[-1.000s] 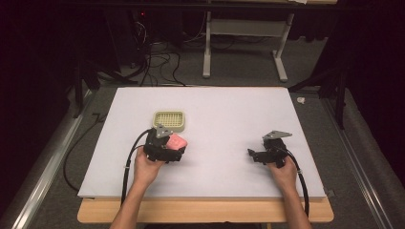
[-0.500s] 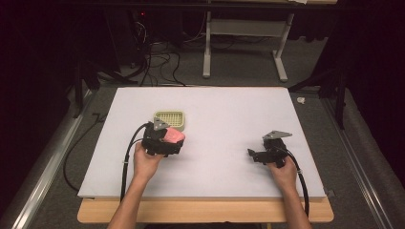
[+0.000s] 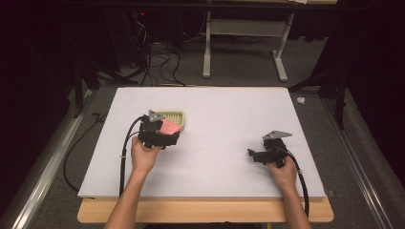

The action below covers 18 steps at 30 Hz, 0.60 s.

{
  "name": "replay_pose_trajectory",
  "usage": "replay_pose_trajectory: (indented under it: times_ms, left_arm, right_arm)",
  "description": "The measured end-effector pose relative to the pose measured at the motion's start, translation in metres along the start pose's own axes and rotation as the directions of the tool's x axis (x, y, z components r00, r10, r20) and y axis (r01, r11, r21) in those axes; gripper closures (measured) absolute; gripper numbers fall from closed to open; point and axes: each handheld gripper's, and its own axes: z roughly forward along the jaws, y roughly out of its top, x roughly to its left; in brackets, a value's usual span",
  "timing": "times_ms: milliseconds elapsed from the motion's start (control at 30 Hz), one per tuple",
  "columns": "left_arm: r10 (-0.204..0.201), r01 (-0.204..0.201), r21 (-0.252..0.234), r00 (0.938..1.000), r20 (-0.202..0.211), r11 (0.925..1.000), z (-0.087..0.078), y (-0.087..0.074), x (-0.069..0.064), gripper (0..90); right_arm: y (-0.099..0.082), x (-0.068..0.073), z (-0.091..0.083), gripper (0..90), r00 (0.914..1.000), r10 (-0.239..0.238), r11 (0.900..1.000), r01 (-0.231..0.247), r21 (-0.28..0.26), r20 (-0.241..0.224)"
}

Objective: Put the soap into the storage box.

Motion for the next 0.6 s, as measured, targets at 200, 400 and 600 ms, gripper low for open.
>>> replay_pose_trajectory:
  times_ms: [200,400,600]
  left_arm:
    - [-0.003,0.003,0.002,0.9999,-0.011,1.0000,0.005,0.007,0.001,13.8]
    - [-0.007,0.008,0.020,0.9996,-0.027,0.9998,0.013,0.012,0.003,13.8]
    - [-0.039,0.039,0.017,0.9988,-0.031,0.9991,0.022,0.016,0.005,13.8]
  right_arm:
    - [0.000,0.000,0.000,19.3,1.0000,-0.003,1.0000,0.003,0.000,0.000]
    - [0.000,0.000,0.000,19.4,1.0000,-0.005,1.0000,0.005,-0.001,0.000]
    - [0.000,0.000,0.000,19.3,1.0000,-0.005,1.0000,0.005,-0.001,-0.001]
